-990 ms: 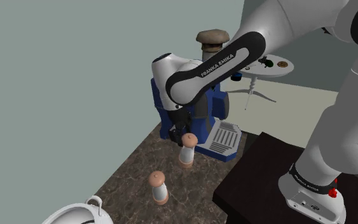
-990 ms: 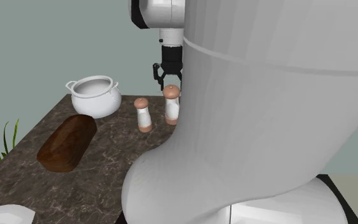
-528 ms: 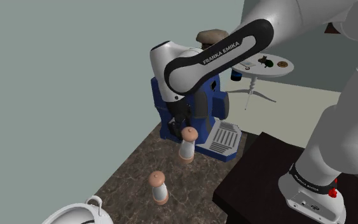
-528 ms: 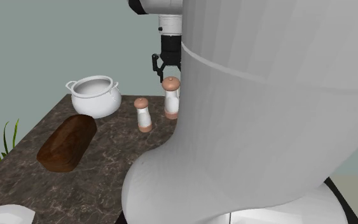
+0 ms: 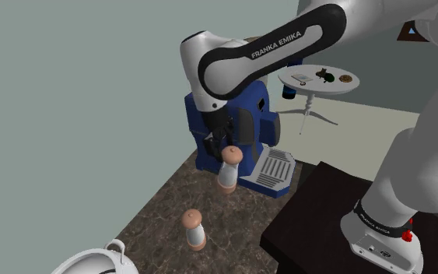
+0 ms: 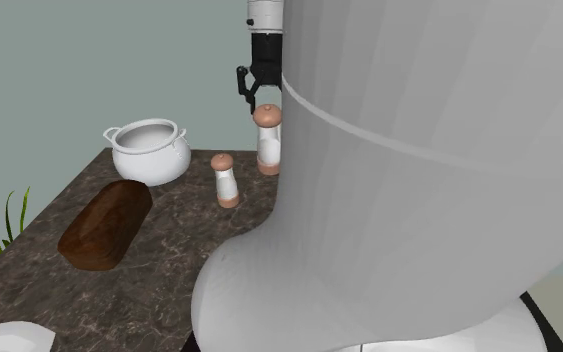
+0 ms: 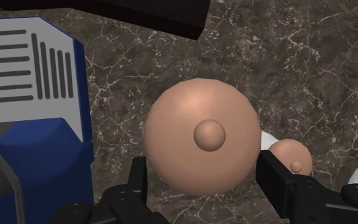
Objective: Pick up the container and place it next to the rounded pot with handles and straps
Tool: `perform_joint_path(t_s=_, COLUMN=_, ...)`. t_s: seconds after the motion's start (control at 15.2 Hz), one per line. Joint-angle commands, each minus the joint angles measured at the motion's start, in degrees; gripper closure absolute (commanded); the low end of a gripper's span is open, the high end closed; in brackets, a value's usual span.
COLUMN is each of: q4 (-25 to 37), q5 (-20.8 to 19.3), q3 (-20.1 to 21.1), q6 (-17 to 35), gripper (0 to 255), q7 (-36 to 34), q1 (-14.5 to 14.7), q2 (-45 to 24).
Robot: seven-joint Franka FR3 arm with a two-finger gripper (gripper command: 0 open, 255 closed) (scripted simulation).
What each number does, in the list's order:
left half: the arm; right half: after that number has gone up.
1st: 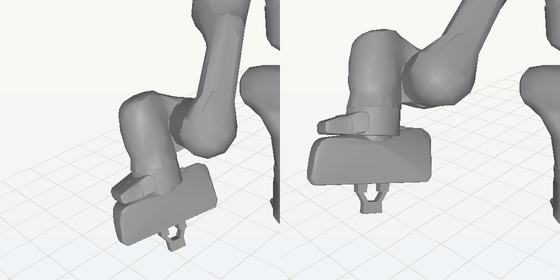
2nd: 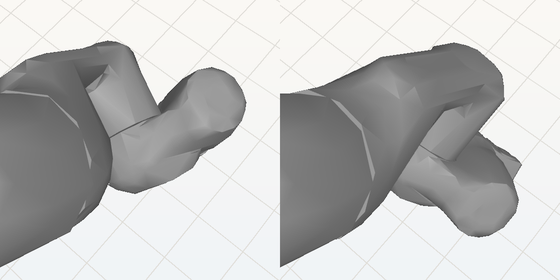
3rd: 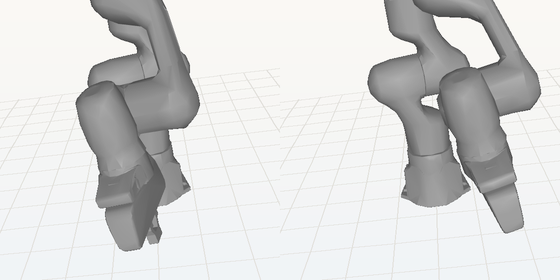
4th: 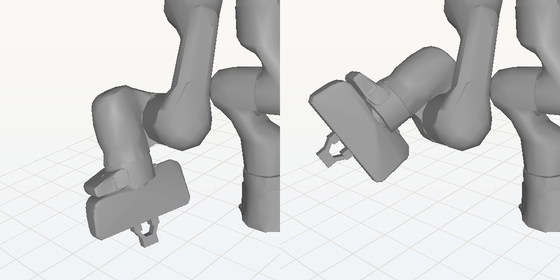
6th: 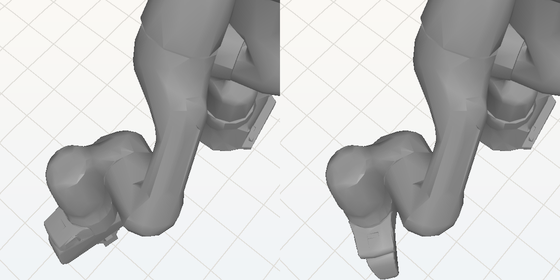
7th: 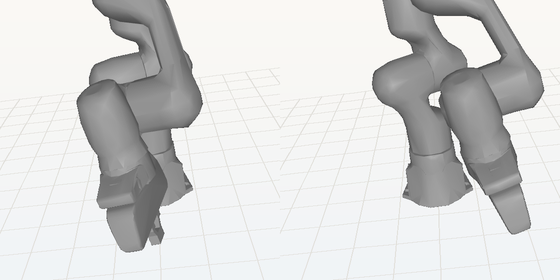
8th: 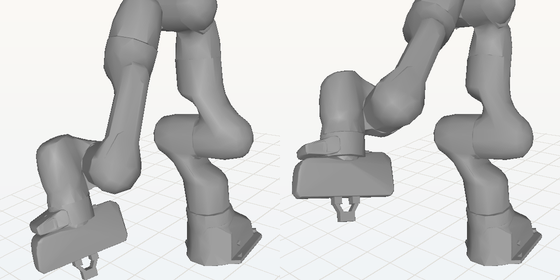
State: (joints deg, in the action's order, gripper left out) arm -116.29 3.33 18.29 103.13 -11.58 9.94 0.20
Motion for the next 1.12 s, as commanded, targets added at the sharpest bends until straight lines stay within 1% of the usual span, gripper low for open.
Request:
perform_joint_path(t_s=0.0, q4=0.96, q5=0.16, q3=-0.07, q6=-1.62, gripper=255, q7=0.12, q1=-0.06, q2=0.66)
perform_joint_path(t_s=0.66, q4=6.78, q5=0.47, q3=-0.23, q6=-8.82, gripper=255, q7=0.11, q1=-0.19, q2=2.11)
perform_joint_path(t_s=1.06, q4=9.22, q5=1.68, q3=4.10, q6=-8.59, gripper=255, q7=-8.20, q1=3.92, q2=-0.10)
